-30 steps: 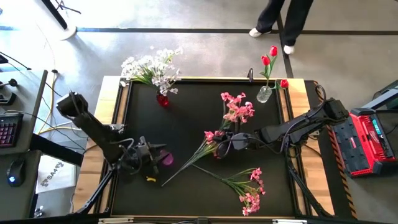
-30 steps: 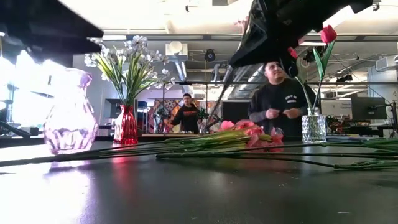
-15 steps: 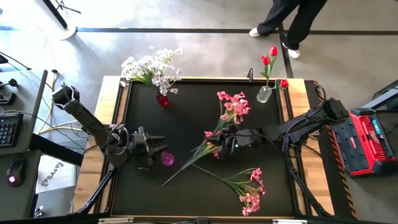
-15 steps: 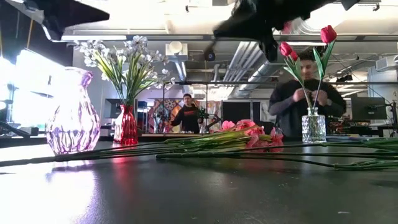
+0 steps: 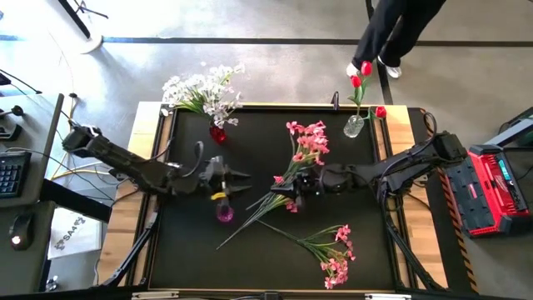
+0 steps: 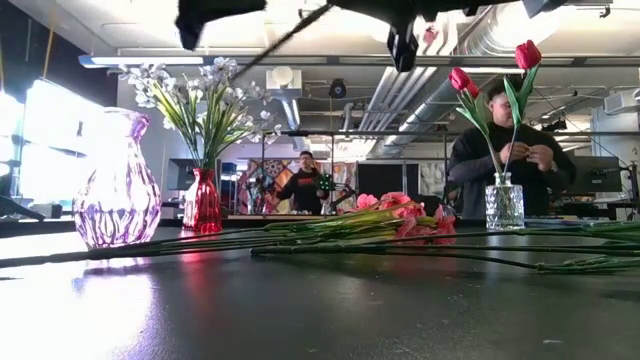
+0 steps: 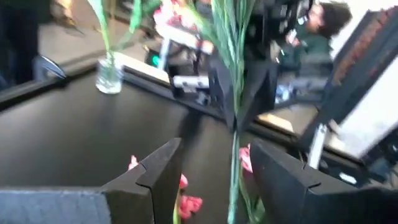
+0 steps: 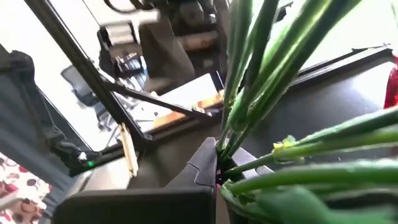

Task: Sort flowers into vase by color
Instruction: Put the left pink flowers into the purple vase

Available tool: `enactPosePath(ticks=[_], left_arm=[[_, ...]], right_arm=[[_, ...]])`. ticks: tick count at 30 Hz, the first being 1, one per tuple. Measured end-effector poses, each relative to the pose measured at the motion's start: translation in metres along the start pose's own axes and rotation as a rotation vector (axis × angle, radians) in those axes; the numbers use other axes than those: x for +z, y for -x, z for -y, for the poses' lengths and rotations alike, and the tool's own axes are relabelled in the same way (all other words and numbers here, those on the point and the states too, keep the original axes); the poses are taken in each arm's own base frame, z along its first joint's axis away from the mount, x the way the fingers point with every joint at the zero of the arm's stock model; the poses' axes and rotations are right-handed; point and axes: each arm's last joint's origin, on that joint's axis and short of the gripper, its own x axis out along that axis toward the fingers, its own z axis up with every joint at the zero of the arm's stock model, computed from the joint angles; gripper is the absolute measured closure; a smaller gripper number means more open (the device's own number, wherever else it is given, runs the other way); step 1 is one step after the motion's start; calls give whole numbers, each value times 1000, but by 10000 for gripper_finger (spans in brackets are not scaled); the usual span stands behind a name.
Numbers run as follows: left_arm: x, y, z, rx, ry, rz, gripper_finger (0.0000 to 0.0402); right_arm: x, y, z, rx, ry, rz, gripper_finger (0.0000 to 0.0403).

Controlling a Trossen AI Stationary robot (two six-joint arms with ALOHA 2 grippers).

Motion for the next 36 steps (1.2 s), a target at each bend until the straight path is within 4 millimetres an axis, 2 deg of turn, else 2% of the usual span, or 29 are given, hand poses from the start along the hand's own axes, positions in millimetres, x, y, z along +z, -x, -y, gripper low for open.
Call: enactPosePath(ticks=[9, 14, 18, 22, 30, 36], left_arm=[[-1, -47, 0, -118, 32, -137, 224], [2, -63, 1, -107, 17, -148, 224], [3, -68, -4, -80, 18, -170, 234], [4, -70, -9, -88, 28, -185, 270], [4, -70, -7, -183, 2, -225, 389], [4, -71, -9, -177, 1, -224, 398]], right_arm=[[8, -2, 9, -15, -70, 49, 402], [9, -2, 9, -14, -88, 52, 402], [8, -2, 9, 4, -91, 42, 402], [8, -2, 9, 10, -90, 38, 402], [8, -2, 8, 33, -90, 29, 402], [8, -2, 8, 32, -62, 28, 397]])
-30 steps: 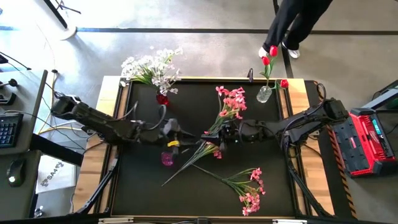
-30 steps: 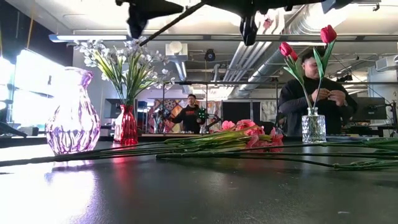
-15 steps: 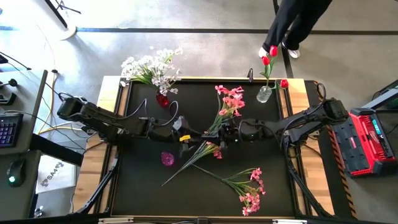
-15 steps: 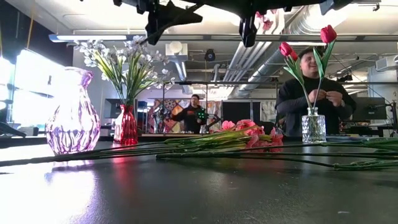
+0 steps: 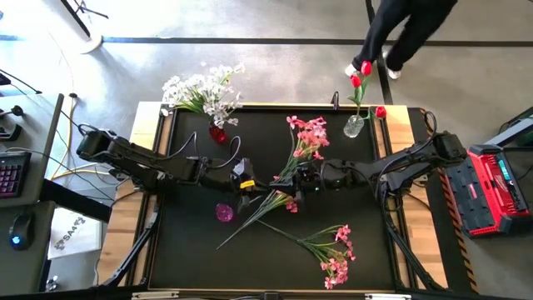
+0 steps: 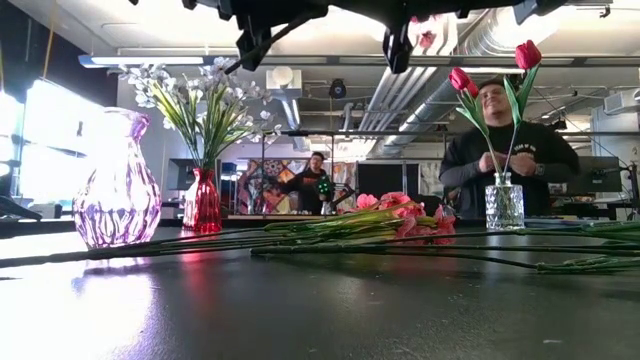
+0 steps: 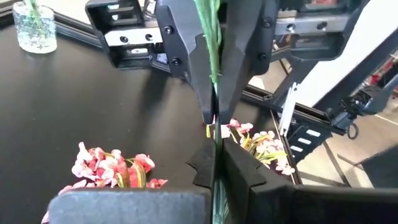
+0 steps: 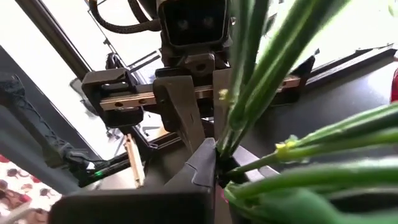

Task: Sort flowers into vase by color
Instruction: Put the left pink flowers into the purple vase

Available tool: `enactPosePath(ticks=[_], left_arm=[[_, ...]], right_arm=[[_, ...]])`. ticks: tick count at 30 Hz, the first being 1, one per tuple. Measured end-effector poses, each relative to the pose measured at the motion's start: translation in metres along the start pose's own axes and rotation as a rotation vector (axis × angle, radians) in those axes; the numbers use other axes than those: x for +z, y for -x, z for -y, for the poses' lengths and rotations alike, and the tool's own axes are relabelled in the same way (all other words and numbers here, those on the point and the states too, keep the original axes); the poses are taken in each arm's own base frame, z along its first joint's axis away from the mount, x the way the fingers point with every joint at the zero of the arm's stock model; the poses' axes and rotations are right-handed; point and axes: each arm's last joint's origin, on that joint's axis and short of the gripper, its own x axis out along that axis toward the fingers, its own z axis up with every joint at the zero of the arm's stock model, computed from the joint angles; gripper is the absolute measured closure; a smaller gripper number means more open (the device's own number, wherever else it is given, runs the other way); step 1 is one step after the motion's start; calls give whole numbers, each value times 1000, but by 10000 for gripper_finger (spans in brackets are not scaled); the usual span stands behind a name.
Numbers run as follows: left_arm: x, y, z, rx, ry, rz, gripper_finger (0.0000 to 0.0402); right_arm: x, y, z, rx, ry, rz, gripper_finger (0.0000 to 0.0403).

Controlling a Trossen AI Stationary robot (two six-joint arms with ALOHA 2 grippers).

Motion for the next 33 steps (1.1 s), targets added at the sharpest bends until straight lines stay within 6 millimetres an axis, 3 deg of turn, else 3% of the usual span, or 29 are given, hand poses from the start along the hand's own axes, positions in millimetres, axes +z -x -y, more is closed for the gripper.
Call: enactPosePath(ticks=[7, 11, 19, 26, 33], left_arm=[[8, 14, 2, 132, -22, 114, 401], [0, 33, 5, 179, -30, 174, 401], [-30, 84, 13, 105, -109, 363, 401], [-57, 111, 20, -4, -215, 430, 401], [-70, 117, 18, -16, -214, 512, 401]], right_arm=[[15, 9, -5, -12, 23, 86, 314], [30, 23, -11, -49, 5, 171, 268], [16, 20, -17, -86, -39, 108, 254], [5, -7, -21, 66, -82, 143, 257], [21, -60, -42, 85, 129, 97, 247]])
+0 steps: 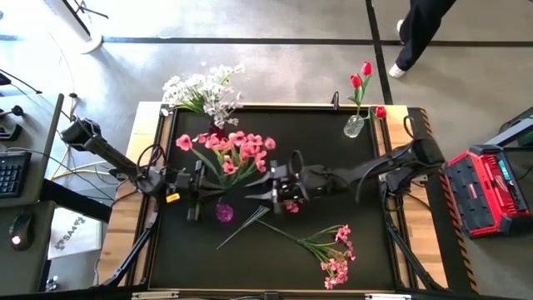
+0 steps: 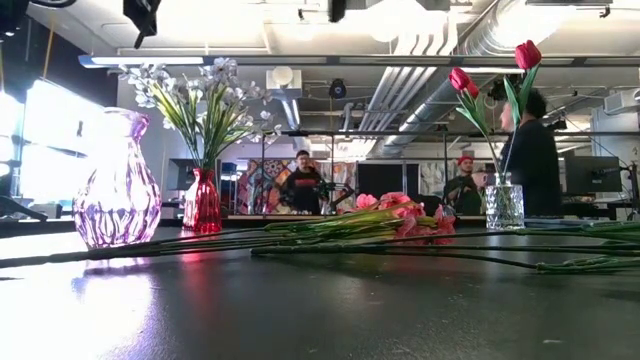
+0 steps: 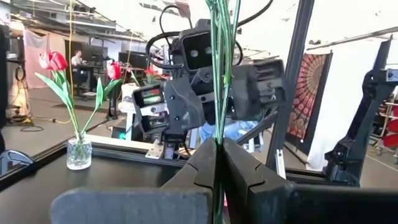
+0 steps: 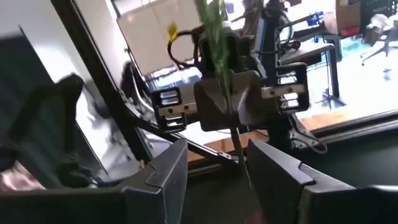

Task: Sort flowers into vase by color
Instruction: Put the left pink flowers into the purple vase

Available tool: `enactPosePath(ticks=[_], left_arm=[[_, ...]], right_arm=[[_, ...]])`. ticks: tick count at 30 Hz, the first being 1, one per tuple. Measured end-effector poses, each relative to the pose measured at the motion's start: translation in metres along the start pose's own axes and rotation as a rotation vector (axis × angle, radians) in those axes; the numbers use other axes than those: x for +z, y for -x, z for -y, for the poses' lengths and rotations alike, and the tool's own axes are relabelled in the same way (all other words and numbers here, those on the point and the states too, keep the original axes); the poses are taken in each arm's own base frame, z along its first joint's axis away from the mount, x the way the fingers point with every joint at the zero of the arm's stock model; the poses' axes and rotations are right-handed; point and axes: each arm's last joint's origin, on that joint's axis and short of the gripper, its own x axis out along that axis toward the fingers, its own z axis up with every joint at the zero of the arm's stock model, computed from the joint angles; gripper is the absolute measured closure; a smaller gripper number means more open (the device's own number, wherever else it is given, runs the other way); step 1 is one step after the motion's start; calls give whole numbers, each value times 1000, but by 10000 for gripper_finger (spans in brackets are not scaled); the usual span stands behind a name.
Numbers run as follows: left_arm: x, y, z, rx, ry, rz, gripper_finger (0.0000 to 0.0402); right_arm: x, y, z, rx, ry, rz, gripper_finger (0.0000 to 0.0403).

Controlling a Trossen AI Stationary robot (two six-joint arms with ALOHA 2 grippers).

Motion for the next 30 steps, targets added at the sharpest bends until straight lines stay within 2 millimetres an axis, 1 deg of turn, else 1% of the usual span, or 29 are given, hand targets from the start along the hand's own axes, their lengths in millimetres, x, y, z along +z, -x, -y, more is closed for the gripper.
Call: enactPosePath(ticks=[2, 5, 9, 12, 15, 17, 20, 22, 26, 30], left_arm=[[1, 0, 1, -5, 1, 4, 401], [1, 1, 2, -24, -18, 6, 401], [1, 1, 3, -42, -20, 3, 401], [1, 2, 4, -50, -25, 2, 401], [0, 2, 5, -51, -27, -3, 401], [0, 2, 5, -51, -23, -4, 401], [-2, 2, 4, -49, -10, -20, 401], [-3, 2, 4, -47, 15, -32, 401], [-5, 2, 3, -22, 60, -46, 387], [-3, 2, 2, 12, 44, -37, 346]], right_arm=[[6, -15, -4, -8, 49, -23, 247], [16, -30, -7, -15, 93, -36, 247], [30, -40, -10, -29, 116, -33, 247], [38, -41, -12, -35, 130, -17, 255], [43, -42, -14, -8, 141, -11, 279], [43, -42, -15, -1, 143, -15, 308], [41, -42, -14, -4, 150, -36, 370], [40, -42, -14, 1, 168, -44, 393], [39, -42, -10, -19, 165, -65, 398], [37, -42, -5, -31, 169, -99, 400]])
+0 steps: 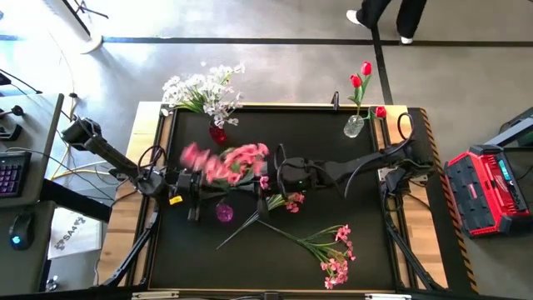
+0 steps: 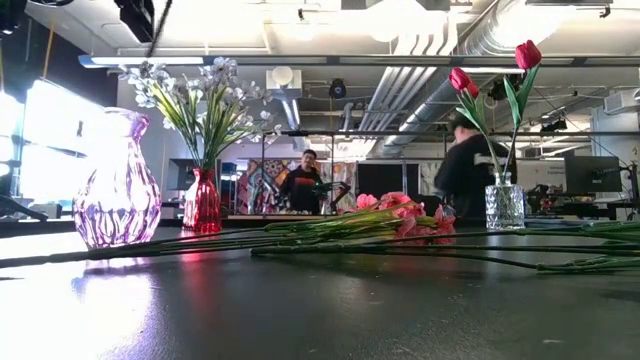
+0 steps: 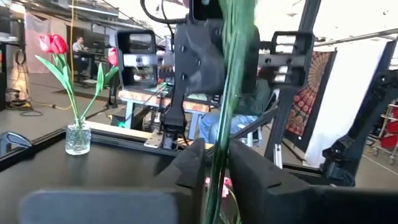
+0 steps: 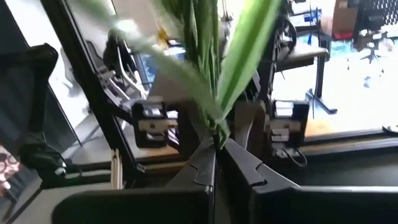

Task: Sort flowers into vase by color
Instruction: Put the left pink flowers into the purple vase

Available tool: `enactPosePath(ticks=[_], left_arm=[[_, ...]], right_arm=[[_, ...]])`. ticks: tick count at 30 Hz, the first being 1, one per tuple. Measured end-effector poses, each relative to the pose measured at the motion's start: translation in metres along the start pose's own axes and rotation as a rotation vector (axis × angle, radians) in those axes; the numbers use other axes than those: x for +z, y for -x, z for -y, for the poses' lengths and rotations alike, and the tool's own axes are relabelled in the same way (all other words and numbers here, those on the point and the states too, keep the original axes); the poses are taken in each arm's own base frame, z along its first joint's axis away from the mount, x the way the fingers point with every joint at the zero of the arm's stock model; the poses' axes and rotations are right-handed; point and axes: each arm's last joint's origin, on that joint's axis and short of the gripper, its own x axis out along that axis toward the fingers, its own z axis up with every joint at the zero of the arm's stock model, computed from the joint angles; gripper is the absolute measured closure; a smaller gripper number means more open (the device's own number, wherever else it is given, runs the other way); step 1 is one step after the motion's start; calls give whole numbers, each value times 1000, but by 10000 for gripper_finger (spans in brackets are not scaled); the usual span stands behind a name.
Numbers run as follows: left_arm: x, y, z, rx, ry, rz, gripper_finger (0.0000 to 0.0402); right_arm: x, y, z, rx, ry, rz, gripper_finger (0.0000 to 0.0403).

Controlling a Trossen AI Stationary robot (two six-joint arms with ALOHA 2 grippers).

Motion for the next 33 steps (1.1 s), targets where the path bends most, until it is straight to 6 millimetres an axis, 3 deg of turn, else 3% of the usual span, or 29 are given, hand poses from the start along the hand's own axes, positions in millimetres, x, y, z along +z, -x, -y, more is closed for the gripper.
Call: enactPosePath(ticks=[8, 13, 26, 29, 33], left_arm=[[10, -3, 3, 24, 6, 26, 250], [18, -8, 6, 21, 3, 23, 232], [28, -19, 6, 50, 17, -37, 238], [28, -19, 4, 70, 19, -36, 265], [27, -20, 3, 77, 9, -48, 337]], right_arm=[[-4, 0, 5, 6, 5, -54, 402], [-5, 0, 6, 7, 14, -69, 402], [-5, -1, 20, -35, -15, -83, 403], [-5, -1, 20, -33, -19, -87, 402], [-6, -1, 19, -14, -20, -92, 394]])
